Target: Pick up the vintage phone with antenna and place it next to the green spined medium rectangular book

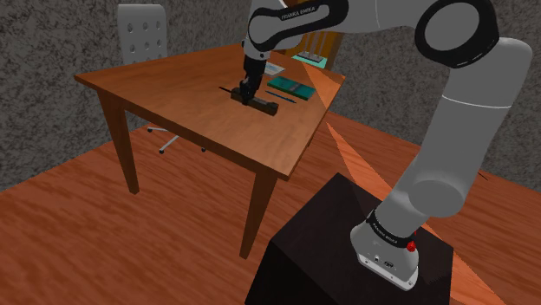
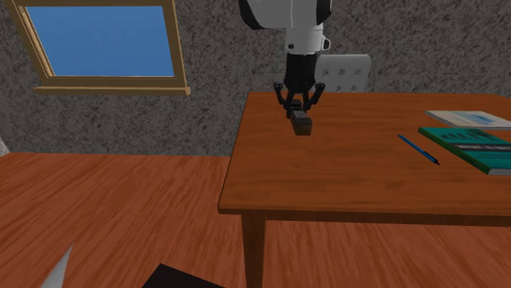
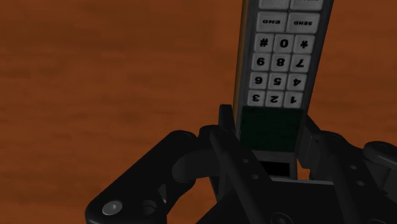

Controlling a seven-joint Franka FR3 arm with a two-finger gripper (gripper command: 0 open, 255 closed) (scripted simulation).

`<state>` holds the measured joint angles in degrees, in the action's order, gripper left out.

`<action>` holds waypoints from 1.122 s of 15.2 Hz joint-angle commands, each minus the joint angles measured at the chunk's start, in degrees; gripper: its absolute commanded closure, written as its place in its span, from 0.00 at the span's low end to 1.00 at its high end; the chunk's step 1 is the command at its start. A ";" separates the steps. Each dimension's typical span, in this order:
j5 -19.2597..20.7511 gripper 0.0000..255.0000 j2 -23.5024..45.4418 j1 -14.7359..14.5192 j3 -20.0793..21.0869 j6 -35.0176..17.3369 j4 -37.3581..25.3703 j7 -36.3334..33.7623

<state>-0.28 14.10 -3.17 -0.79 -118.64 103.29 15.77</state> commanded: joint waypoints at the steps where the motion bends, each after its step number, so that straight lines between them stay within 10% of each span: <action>1: 0.01 1.00 -0.52 0.00 -0.01 1.65 -1.14 0.01; 17: -1.82 1.00 -3.13 10.76 -6.84 1.95 1.36 18.28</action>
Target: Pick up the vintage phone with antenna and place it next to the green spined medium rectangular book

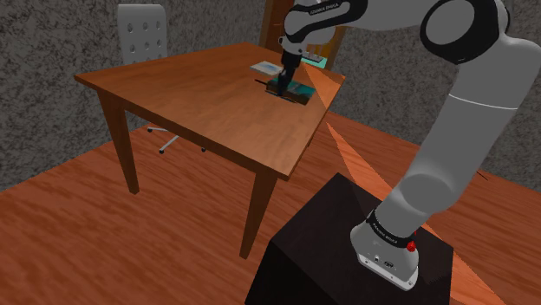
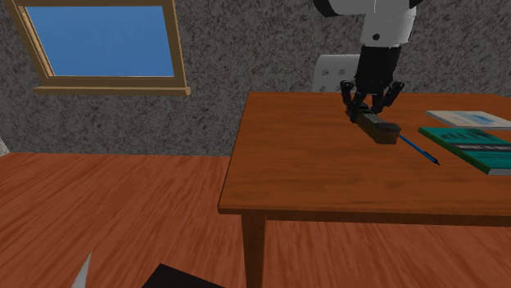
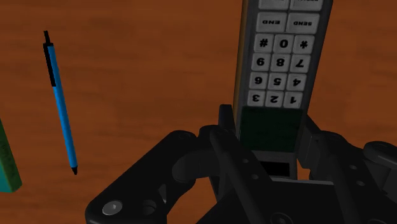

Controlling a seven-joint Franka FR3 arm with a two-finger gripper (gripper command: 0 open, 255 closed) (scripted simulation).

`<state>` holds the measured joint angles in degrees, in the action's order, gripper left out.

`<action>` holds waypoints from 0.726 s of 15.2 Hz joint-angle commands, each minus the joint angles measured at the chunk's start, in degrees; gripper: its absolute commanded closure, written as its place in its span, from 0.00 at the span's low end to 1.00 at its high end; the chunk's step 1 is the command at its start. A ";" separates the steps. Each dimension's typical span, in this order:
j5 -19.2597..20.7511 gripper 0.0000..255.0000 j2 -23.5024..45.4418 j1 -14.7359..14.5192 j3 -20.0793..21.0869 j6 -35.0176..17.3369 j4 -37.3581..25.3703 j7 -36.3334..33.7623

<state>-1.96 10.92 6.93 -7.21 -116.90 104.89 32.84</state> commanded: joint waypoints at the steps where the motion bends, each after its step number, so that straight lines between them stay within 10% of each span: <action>1: -0.30 1.00 0.26 1.45 -0.91 0.31 -0.53 2.54; 11: -2.61 1.00 5.23 9.67 -5.36 2.56 -7.32 15.73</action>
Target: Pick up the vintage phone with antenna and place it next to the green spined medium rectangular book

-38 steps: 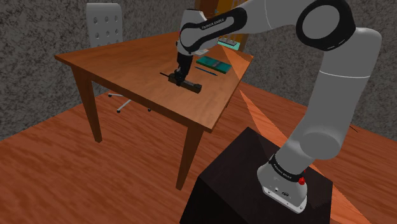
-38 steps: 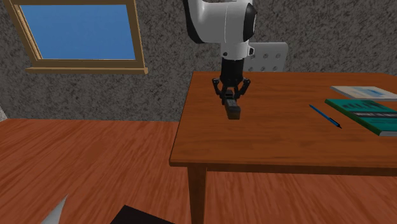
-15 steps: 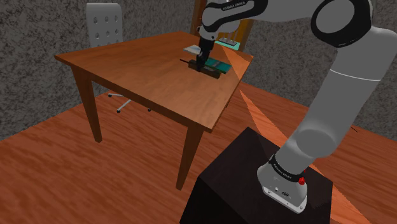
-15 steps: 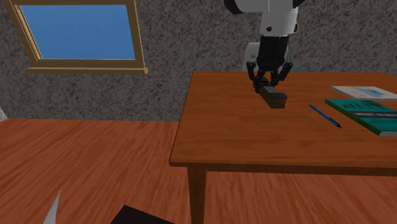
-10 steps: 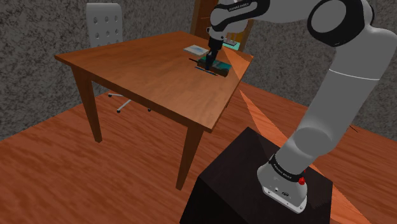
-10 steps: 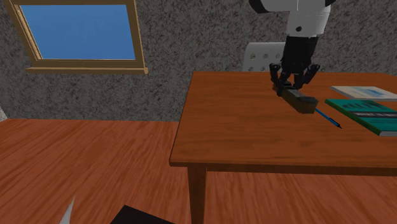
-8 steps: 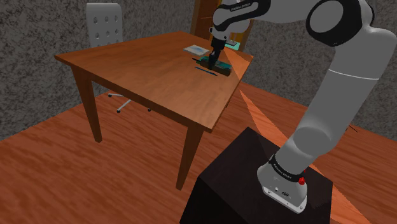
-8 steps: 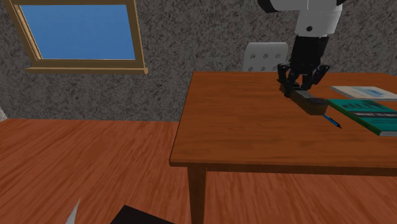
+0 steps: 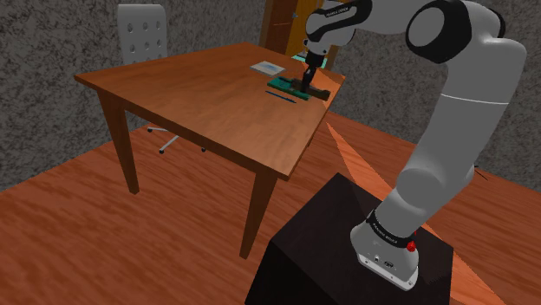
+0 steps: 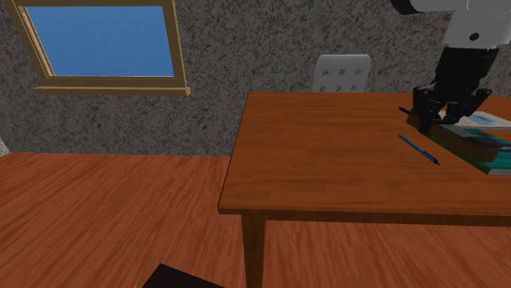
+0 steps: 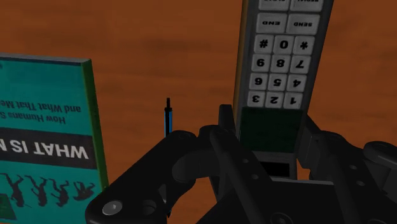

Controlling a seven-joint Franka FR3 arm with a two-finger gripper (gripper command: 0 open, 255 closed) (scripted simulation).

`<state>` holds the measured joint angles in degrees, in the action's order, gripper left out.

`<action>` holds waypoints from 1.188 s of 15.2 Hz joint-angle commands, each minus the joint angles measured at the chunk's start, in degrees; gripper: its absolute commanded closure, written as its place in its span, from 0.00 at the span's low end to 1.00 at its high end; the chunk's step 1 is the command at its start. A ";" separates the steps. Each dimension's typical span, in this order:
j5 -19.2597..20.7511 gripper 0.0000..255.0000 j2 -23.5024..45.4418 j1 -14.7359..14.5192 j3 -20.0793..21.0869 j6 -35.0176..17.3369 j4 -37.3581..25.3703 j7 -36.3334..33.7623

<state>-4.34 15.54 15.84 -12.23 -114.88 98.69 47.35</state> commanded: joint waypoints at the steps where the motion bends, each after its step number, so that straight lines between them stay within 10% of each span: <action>1: -0.54 1.00 1.40 1.64 -0.72 0.91 -2.21 2.51; 18: -2.19 1.00 6.35 2.53 -0.39 -9.49 3.41 4.42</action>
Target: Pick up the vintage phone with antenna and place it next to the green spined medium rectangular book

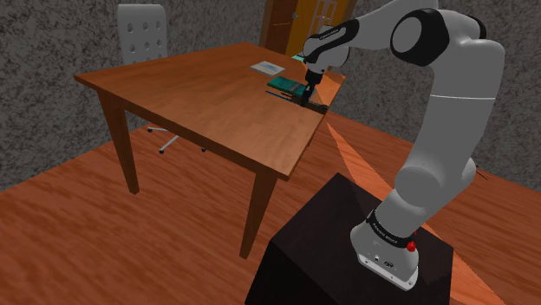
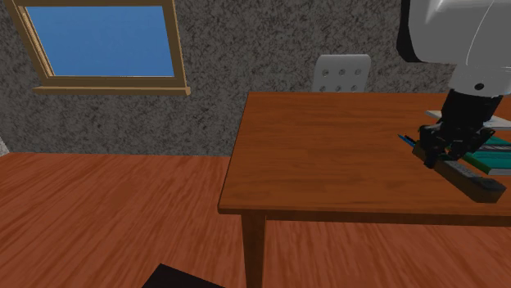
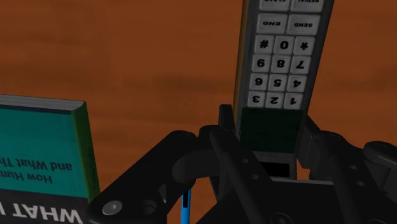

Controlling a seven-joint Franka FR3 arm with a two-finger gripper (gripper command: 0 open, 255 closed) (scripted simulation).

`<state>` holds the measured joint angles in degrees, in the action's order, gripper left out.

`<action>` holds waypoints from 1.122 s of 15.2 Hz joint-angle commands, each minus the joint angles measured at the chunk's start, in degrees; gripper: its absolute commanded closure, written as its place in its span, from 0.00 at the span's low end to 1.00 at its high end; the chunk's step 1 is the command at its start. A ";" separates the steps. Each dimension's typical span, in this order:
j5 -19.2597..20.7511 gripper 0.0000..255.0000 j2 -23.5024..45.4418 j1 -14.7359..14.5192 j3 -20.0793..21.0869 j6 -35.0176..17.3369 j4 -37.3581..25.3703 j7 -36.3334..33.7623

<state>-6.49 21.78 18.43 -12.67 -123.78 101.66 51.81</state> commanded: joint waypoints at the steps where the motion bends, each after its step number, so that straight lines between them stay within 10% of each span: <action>1: -0.16 1.00 0.46 -0.03 0.10 -1.23 0.73 0.04; 10: -0.33 1.00 1.00 0.01 0.18 -2.15 1.12 0.16; 11: -0.33 0.00 1.00 0.01 0.18 -2.15 1.12 0.16; 17: -0.04 0.00 0.05 -0.07 0.04 -0.59 0.50 -0.03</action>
<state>-6.71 22.34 18.50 -12.58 -125.34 102.64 52.04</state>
